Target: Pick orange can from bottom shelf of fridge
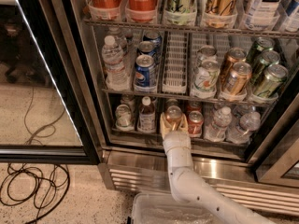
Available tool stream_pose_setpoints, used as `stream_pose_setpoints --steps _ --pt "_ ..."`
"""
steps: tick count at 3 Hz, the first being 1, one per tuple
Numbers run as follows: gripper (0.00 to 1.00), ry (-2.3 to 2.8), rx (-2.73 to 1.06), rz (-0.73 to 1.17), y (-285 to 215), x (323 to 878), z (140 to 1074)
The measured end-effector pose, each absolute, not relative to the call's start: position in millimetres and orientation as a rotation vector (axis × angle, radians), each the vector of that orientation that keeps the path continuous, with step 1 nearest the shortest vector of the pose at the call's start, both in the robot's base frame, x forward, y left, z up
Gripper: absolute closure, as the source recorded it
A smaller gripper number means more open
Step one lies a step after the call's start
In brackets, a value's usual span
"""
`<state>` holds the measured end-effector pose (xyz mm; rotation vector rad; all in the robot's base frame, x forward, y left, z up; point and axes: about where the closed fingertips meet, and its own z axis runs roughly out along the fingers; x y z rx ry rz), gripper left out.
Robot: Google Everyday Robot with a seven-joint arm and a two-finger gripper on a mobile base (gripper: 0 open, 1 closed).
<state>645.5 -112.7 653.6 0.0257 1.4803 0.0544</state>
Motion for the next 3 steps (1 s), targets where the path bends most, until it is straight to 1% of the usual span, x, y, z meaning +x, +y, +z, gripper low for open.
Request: stream_pose_setpoints --steps 2,3 --pt "1.00 1.527 -0.053 0.284 -115.1 606.5 655.6" --pt "1.00 1.537 -0.135 0.388 -107.9 591.6 664.4"
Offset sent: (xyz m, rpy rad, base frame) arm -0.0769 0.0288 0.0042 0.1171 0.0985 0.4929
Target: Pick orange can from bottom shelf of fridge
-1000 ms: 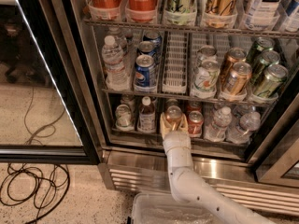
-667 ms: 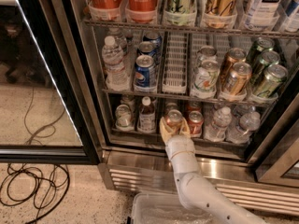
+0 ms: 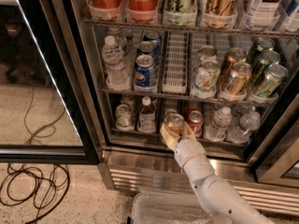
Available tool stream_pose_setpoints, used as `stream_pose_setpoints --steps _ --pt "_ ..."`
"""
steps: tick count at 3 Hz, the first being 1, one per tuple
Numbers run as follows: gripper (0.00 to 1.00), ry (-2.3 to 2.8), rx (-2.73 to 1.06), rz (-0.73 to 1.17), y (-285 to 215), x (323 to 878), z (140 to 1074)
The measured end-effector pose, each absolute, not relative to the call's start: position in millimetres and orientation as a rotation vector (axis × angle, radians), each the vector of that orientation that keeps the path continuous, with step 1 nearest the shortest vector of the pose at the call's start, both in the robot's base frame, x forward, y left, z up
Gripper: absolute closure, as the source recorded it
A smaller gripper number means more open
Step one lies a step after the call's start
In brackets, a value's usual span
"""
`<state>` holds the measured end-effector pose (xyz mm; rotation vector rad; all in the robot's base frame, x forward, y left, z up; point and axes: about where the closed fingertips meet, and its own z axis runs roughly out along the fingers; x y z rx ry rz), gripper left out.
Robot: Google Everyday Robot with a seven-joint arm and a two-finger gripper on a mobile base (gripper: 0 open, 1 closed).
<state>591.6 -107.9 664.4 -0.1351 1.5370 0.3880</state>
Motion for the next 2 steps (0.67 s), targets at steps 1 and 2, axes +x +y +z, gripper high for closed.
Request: stream_pose_setpoints --steps 1,2 --pt "1.00 1.551 -0.225 0.463 -97.5 577.3 671.1" --pt "1.00 1.553 -0.251 0.485 -89.8 574.1 670.3"
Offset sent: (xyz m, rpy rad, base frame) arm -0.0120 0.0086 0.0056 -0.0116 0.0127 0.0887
